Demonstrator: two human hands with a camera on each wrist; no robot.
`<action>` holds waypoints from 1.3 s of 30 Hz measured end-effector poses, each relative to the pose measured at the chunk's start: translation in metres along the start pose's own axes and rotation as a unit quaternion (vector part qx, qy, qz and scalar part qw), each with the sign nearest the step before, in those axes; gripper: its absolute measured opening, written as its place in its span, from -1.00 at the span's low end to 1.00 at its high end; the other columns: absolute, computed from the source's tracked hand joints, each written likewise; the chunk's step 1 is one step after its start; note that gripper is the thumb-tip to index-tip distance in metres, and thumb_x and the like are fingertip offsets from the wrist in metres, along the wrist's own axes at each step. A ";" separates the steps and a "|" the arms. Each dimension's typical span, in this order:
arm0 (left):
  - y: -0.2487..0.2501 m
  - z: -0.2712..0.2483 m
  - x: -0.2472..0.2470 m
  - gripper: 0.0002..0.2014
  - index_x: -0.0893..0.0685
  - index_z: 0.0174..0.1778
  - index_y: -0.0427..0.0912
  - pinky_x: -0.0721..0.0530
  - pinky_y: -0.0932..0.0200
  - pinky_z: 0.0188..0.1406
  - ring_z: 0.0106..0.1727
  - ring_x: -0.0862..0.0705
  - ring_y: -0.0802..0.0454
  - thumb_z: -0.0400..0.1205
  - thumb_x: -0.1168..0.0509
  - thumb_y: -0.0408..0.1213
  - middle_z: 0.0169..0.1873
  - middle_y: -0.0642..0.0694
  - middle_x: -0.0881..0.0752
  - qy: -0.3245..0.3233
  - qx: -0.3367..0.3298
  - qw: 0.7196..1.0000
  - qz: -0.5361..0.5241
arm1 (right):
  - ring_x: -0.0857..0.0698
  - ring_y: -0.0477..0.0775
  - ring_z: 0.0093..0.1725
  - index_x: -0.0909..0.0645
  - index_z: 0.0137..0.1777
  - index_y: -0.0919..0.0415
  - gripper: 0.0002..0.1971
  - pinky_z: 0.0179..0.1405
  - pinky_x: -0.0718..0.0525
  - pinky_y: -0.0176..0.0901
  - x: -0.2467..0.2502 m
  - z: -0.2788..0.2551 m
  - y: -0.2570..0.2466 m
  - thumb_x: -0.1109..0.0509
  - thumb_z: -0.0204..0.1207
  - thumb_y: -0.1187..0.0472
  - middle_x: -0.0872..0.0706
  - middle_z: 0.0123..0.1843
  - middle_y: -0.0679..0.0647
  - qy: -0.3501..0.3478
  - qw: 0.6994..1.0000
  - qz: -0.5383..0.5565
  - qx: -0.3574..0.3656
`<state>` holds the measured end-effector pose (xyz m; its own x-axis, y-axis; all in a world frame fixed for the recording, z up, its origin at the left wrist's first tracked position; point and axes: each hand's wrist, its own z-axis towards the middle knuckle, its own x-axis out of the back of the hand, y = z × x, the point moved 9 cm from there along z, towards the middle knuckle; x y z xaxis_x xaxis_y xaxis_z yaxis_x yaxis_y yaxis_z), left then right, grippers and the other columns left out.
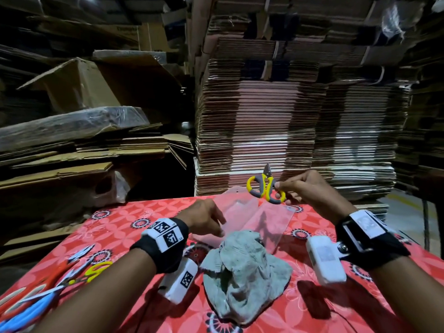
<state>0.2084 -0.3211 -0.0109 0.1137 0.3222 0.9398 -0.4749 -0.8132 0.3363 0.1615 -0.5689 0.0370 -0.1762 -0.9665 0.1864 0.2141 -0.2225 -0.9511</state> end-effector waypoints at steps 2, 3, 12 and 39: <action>0.011 0.005 -0.007 -0.62 -0.84 0.31 -0.18 -0.73 0.21 0.06 -0.11 -0.74 0.10 0.55 -0.59 -0.36 -0.01 -0.09 -0.90 -0.020 -0.009 1.000 0.008 | -0.66 -0.09 -0.51 -0.84 -0.06 0.49 -0.90 -0.46 -0.71 -0.30 0.002 0.005 0.003 -0.56 0.57 0.41 -0.78 -0.40 0.19 0.004 1.000 0.004 -0.001; 0.015 0.008 -0.011 -0.61 -0.83 0.33 -0.18 -0.74 0.22 0.05 -0.11 -0.74 0.10 0.57 -0.55 -0.42 0.03 -0.11 -0.90 -0.029 -0.012 1.000 0.004 | -0.66 -0.04 -0.48 -0.84 -0.05 0.51 -0.89 -0.45 -0.71 -0.30 0.003 0.008 0.004 -0.56 0.57 0.41 -0.79 -0.35 0.25 0.007 1.000 0.008 -0.001; 0.043 0.024 -0.027 -0.68 -0.85 0.28 -0.22 -0.54 0.46 -0.33 -0.34 -0.62 0.23 0.60 -0.47 -0.48 -0.16 -0.09 -0.80 0.002 -0.048 0.997 -0.064 | -0.65 0.02 -0.50 -0.76 0.01 0.69 -0.80 -0.54 -0.67 -0.29 0.006 0.022 0.010 -0.55 0.57 0.46 -0.80 -0.16 0.45 0.020 1.000 0.014 -0.013; -0.010 0.041 0.014 -0.76 -0.91 0.04 -0.27 -0.87 -0.03 -0.05 -0.27 -0.75 -0.05 0.47 -0.57 -0.50 -0.20 -0.23 -0.86 0.125 0.061 0.973 -0.184 | -0.80 0.22 -0.48 -0.75 -0.06 0.67 -0.86 -0.26 -0.90 0.10 -0.066 0.071 0.049 -0.52 0.50 0.51 -0.83 -0.32 0.40 -0.049 0.959 -0.254 -0.117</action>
<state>0.2505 -0.3280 0.0008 0.0327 0.6980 0.7154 -0.3334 -0.6671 0.6662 0.2521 -0.5256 -0.0044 -0.1076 -0.7503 0.6523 -0.0986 -0.6448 -0.7579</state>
